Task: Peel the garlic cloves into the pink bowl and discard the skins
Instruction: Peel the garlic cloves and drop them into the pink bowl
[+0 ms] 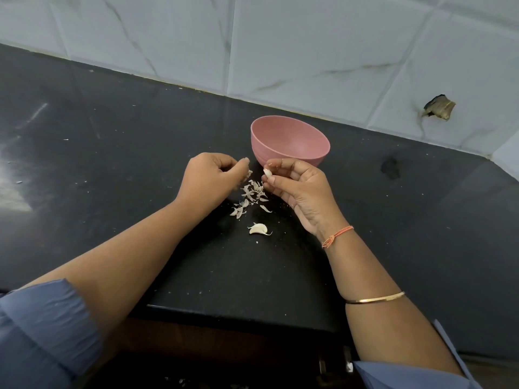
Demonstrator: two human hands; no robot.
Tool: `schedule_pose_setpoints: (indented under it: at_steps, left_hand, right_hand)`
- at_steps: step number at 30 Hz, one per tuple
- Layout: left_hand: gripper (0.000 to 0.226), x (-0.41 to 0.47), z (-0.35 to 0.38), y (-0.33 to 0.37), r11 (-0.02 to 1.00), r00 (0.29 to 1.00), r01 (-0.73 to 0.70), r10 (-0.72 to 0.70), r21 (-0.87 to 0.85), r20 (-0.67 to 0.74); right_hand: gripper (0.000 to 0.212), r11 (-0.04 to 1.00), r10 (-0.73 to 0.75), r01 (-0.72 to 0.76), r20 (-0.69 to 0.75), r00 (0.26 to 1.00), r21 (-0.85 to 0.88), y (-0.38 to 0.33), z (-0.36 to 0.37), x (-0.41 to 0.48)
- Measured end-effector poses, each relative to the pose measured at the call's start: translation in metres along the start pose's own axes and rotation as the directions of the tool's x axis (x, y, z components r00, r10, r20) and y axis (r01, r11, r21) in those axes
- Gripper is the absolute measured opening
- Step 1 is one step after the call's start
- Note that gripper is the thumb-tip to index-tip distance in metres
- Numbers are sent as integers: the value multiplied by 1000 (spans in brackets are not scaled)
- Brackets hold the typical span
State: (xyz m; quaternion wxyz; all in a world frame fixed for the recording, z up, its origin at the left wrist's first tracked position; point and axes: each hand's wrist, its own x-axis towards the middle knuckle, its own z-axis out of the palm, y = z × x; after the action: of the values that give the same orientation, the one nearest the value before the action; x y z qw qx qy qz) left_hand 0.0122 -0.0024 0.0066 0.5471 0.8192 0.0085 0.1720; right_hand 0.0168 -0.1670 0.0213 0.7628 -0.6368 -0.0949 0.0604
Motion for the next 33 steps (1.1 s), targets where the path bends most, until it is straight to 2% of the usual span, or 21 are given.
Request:
schedule_pose_setpoints:
  at_steps: [3, 6, 10, 14, 26, 29, 33]
  left_hand:
    - [25, 0, 1, 0, 996, 998, -50, 47, 72, 44]
    - [2, -1, 3, 0, 994, 994, -100, 98, 36, 56]
    - [16, -3, 3, 2, 980, 975, -199, 198, -6, 97]
    - [14, -4, 2, 3, 970, 965, -244, 244, -8, 101]
    - [13, -6, 2, 4, 967, 967, -238, 226, 96, 122]
    - [14, -6, 3, 4, 971, 971, -216, 203, 101, 127]
    - [12, -7, 5, 5, 975, 975, -198, 185, 102, 127]
  right_hand:
    - [21, 1000, -19, 19, -7, 1000, 9, 0, 0, 0]
    - [18, 999, -30, 30, -17, 999, 15, 0, 0, 1]
    - [10, 999, -35, 36, -37, 999, 16, 1, 0, 2]
    - [9, 999, -37, 37, -44, 998, 2, 1, 0, 2]
    - [8, 995, -36, 31, -45, 998, -100, 4, 2, 1]
    - [6, 992, -69, 63, -48, 997, -107, 4, 2, 2]
    - [7, 967, -146, 130, -57, 988, -219, 7, 4, 4]
